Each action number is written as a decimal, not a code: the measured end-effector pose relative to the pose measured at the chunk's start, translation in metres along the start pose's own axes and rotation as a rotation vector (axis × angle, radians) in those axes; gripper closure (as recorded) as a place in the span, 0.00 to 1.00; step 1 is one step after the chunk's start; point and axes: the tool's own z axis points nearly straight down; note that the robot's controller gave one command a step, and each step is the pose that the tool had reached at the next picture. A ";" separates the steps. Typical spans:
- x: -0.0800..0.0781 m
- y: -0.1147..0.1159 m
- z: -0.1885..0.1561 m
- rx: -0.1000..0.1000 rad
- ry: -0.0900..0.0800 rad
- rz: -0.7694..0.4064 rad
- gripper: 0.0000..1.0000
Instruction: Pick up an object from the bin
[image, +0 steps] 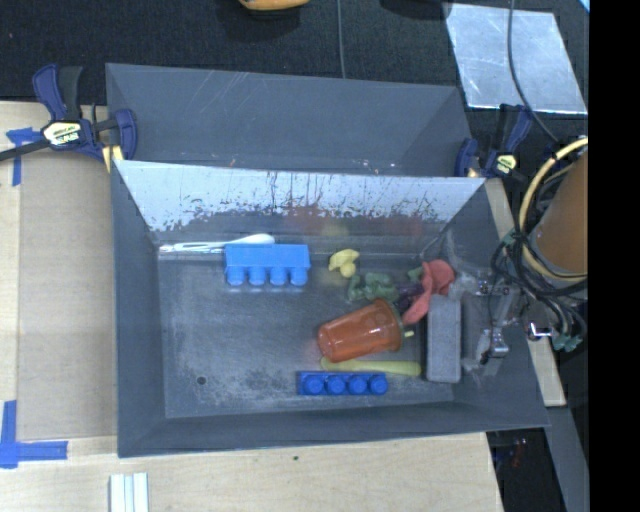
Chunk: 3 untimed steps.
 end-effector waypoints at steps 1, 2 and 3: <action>-0.002 0.001 -0.005 0.002 -0.009 -0.004 0.00; -0.033 0.069 0.022 0.002 -0.010 -0.074 0.00; -0.025 0.089 0.066 0.005 -0.013 -0.225 0.00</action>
Offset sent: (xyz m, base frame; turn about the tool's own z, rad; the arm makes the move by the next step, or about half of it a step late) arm 0.0385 0.0846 -0.0283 -0.0917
